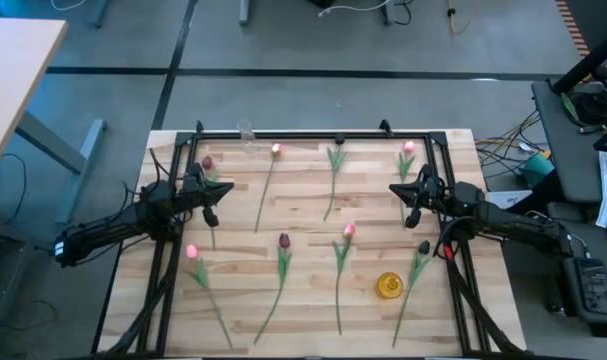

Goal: Sort flowers into vase by color

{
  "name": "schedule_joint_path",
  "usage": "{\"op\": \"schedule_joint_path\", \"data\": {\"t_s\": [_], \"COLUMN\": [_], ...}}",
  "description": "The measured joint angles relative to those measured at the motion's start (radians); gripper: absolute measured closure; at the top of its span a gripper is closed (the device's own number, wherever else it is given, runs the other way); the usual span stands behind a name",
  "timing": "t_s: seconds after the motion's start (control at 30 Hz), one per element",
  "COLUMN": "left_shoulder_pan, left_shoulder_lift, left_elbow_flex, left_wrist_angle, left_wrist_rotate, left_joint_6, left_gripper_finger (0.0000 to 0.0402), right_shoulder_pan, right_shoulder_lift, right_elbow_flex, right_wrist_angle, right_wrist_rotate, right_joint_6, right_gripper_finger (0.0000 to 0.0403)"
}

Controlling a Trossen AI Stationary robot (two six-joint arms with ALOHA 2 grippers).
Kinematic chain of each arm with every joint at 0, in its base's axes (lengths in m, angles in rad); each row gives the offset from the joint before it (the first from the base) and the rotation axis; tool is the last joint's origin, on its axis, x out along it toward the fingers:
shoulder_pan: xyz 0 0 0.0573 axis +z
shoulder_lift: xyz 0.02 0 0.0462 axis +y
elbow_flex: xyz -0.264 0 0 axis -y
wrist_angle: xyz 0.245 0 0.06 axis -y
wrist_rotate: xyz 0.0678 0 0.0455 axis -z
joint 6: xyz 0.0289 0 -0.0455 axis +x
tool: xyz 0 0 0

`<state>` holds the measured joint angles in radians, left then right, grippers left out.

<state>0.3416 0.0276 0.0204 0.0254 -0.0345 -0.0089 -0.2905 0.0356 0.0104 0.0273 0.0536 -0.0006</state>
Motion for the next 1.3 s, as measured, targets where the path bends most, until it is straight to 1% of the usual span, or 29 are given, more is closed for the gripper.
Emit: {"op": "schedule_joint_path", "data": {"t_s": [0.37,0.4,0.5,0.7,0.8,0.93,1.03,1.1,1.17,1.23,1.3], "left_shoulder_pan": [0.0,0.0,0.0,0.0,0.0,0.0,0.0,0.0,0.0,0.0,0.0], "left_shoulder_lift": [0.0,0.0,0.0,0.0,0.0,0.0,0.0,0.0,0.0,0.0,0.0], "left_elbow_flex": [0.0,0.0,0.0,0.0,0.0,0.0,0.0,0.0,0.0,0.0,0.0], "left_wrist_angle": [0.0,0.0,0.0,0.0,0.0,0.0,0.0,0.0,0.0,0.0,0.0], "left_wrist_rotate": [0.0,0.0,0.0,0.0,0.0,0.0,0.0,0.0,0.0,0.0,0.0], "left_joint_6": [0.0,0.0,0.0,0.0,0.0,0.0,0.0,0.0,0.0,0.0,0.0], "left_gripper_finger": [0.0402,0.0402,0.0402,0.0402,0.0402,0.0402,0.0402,0.0402,0.0402,0.0402,0.0402], "right_shoulder_pan": [0.0,0.0,-0.003,-0.003,-0.003,-0.003,-0.003,-0.003,-0.003,-0.003,-0.002], "right_shoulder_lift": [0.0,0.0,0.0,0.0,0.0,0.0,0.0,0.0,0.0,0.0,0.0], "right_elbow_flex": [0.0,0.0,0.0,0.0,0.0,0.0,0.0,0.0,0.0,0.0,0.0], "right_wrist_angle": [0.0,0.001,0.009,0.011,0.011,0.011,0.011,0.01,0.008,0.008,0.009], "right_wrist_rotate": [0.0,0.006,0.063,0.078,0.079,0.079,0.078,0.071,0.03,-0.041,-0.077], "right_joint_6": [-0.002,-0.032,-0.228,-0.623,-0.733,-0.768,-0.729,-0.643,-0.462,-0.192,0.097], "right_gripper_finger": [0.0394,0.0394,0.0394,0.0394,0.0394,0.0394,0.0394,0.0394,0.0394,0.0394,0.0394]}}
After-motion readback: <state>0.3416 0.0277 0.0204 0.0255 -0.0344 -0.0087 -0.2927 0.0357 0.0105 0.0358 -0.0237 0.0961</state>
